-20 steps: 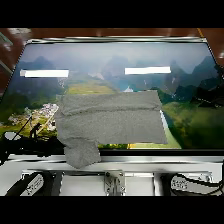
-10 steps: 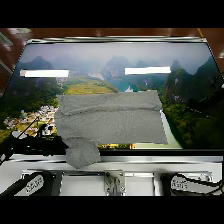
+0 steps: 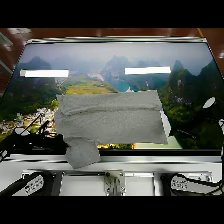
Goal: Fold the shirts.
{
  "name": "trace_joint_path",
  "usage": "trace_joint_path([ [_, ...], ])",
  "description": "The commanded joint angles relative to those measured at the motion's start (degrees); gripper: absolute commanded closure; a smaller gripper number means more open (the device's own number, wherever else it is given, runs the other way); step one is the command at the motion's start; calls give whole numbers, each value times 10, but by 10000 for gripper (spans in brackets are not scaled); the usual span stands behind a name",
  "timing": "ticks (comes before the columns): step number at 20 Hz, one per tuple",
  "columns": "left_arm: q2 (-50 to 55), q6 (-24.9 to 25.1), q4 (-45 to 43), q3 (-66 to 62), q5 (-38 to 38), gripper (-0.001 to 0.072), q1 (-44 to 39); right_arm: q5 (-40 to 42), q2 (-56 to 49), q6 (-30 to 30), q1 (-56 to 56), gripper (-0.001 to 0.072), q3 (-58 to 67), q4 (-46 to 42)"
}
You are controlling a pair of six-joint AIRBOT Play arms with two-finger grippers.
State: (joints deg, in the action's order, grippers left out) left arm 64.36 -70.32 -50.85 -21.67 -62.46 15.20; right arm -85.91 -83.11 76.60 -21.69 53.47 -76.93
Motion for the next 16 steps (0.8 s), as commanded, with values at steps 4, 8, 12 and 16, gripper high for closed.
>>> trace_joint_path([
  [4,-45,26,10,-46,-66,673,-1,83,0,-23,0,115,-81,51],
  [8,-62,26,10,-49,-73,673,-1,121,-1,-8,0,115,-85,77],
  [12,-65,22,12,-49,-70,673,-1,155,0,-9,0,318,-110,111],
  [16,-66,23,12,-60,-78,673,-1,129,9,-78,0,657,-110,153],
])
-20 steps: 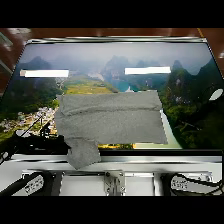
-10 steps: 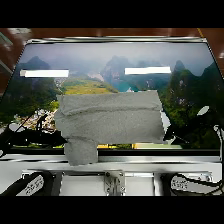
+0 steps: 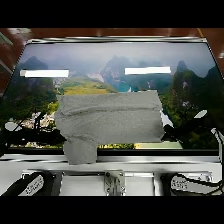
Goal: Fold the shirts.
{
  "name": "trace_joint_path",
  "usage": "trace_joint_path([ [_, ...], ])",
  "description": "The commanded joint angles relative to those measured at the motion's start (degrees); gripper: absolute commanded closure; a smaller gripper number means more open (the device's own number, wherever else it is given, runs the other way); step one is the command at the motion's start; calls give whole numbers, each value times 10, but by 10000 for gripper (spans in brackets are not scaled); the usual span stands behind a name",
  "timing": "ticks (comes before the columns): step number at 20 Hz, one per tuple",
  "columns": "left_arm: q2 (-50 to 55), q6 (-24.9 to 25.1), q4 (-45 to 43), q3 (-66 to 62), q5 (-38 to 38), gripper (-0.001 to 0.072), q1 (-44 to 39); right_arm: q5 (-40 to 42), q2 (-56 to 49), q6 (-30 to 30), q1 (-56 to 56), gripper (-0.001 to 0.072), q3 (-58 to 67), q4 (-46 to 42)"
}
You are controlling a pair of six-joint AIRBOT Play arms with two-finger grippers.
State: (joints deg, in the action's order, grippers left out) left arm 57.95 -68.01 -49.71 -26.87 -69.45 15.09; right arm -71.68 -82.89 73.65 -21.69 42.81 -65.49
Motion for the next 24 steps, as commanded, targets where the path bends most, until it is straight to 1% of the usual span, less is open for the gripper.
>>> trace_joint_path([
  [1,-4,4,0,-18,-14,673,0,-13,18,-71,0,657,-2,47],
  [3,-11,8,0,-54,-17,673,0,-7,44,-94,0,658,12,57],
  [5,-10,9,0,-108,-4,673,0,12,65,-99,0,659,47,78],
  [6,-4,9,1,-136,12,673,0,29,69,-90,0,659,68,93],
  [7,10,9,1,-163,22,674,0,56,67,-58,8,659,90,101],
  [10,97,7,24,-249,3,673,-1,116,38,-30,71,659,157,63],
  [13,191,6,51,-344,2,673,-1,185,-20,17,128,659,240,18],
  [14,219,-5,52,-374,2,673,-1,201,-42,33,138,659,265,9],
  [18,330,-38,52,-470,-2,673,-1,199,-137,68,146,659,351,0],
  [23,412,-39,52,-521,11,673,-2,200,-199,70,146,657,368,8],
  [24,422,-42,52,-521,13,673,-3,202,-205,69,146,622,368,12],
])
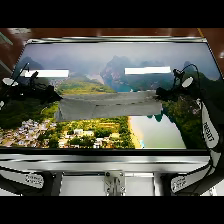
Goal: Fold the shirts.
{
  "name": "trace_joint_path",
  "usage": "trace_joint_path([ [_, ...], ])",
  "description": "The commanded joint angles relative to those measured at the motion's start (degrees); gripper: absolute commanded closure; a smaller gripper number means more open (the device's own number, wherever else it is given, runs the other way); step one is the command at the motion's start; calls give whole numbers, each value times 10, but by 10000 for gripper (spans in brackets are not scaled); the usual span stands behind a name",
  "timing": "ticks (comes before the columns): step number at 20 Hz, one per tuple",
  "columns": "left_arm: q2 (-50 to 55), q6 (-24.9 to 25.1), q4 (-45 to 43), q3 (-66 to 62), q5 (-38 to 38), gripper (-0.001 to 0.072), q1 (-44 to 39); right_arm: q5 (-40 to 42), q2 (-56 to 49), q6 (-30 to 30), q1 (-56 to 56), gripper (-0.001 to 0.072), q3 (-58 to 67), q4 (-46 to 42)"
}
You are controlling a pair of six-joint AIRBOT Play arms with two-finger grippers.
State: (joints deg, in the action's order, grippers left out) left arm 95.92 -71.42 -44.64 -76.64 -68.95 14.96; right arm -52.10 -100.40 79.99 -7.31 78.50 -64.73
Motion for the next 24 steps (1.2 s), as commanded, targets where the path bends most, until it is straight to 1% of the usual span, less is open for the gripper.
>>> trace_joint_path([
  [1,50,-9,1,-23,8,630,-3,10,-30,5,2,496,11,4],
  [2,53,-9,1,-23,8,356,-3,16,-25,3,2,275,11,7],
  [3,51,-9,1,-24,7,103,-2,14,-16,-8,-2,122,11,8],
  [4,48,-8,1,-26,-2,85,1,7,-3,-17,-10,68,11,7],
  [5,47,-8,1,-34,-18,87,5,0,9,-20,-22,38,11,1],
  [6,47,-9,1,-42,-39,105,9,-6,17,-17,-38,38,11,-3],
  [7,45,-9,1,-48,-61,112,11,-17,19,-2,-56,38,11,1],
  [8,41,-8,2,-50,-77,208,11,-33,16,19,-74,38,11,14],
  [9,37,-8,2,-50,-90,241,9,-56,7,23,-89,38,11,43],
  [10,33,-1,5,-50,-104,240,5,-73,-6,17,-97,38,11,78],
  [12,28,11,12,-50,-124,240,-3,-95,-34,-13,-96,38,11,127],
  [14,24,12,21,-50,-128,241,-13,-95,-62,-15,-82,38,11,152],
  [17,22,33,77,-50,-125,241,-30,-92,-89,-19,-61,41,11,186],
  [18,22,38,96,-50,-123,241,-35,-89,-92,-27,-56,68,11,188],
  [19,22,43,113,-50,-117,241,-41,-83,-92,-34,-52,233,11,189],
  [20,22,51,128,-50,-111,250,-47,-76,-90,-51,-50,434,11,200],
  [21,22,65,143,-50,-106,333,-55,-74,-87,-71,-50,617,11,216],
  [22,22,69,152,-50,-99,338,-63,-70,-79,-91,-50,658,11,228],
  [23,22,69,156,-50,-86,384,-72,-70,-68,-109,-50,658,11,233],
  [24,22,69,157,-50,-70,474,-83,-73,-52,-125,-50,658,11,233],
])
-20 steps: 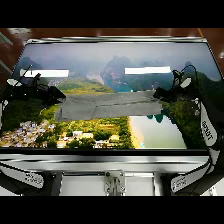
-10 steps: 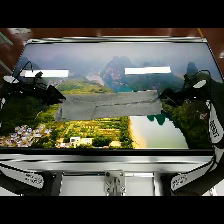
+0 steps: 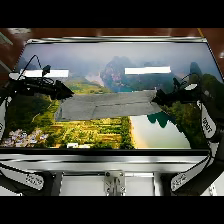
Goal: Fold the shirts.
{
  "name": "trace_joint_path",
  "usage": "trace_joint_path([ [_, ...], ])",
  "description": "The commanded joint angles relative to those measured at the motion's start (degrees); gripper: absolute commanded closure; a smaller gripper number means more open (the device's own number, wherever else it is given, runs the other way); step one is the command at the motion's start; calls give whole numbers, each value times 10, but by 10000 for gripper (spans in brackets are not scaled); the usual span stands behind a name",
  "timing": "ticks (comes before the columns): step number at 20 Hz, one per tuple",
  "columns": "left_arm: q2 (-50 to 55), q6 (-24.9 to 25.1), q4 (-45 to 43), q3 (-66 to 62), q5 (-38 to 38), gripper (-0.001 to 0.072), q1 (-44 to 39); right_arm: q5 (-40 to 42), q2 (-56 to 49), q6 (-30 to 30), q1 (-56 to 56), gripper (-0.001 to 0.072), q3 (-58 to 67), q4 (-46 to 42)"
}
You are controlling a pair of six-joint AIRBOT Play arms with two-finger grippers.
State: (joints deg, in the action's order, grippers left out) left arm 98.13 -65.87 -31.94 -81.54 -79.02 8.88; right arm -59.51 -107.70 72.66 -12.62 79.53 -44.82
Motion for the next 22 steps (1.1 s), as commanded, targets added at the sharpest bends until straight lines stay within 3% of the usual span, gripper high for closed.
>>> trace_joint_path([
  [1,0,13,31,-1,49,542,-35,-4,42,-62,3,659,1,33],
  [3,4,13,31,0,96,658,-69,-26,89,-68,1,659,1,31],
  [5,15,11,31,0,147,672,-121,-58,142,-68,0,659,1,30],
  [12,76,-10,80,0,286,672,-322,-210,327,12,0,658,1,-33],
  [18,125,-18,247,-1,417,672,-435,-256,434,99,1,658,1,-50],
  [22,154,49,338,-1,410,672,-471,-244,459,117,1,658,1,-50],
])
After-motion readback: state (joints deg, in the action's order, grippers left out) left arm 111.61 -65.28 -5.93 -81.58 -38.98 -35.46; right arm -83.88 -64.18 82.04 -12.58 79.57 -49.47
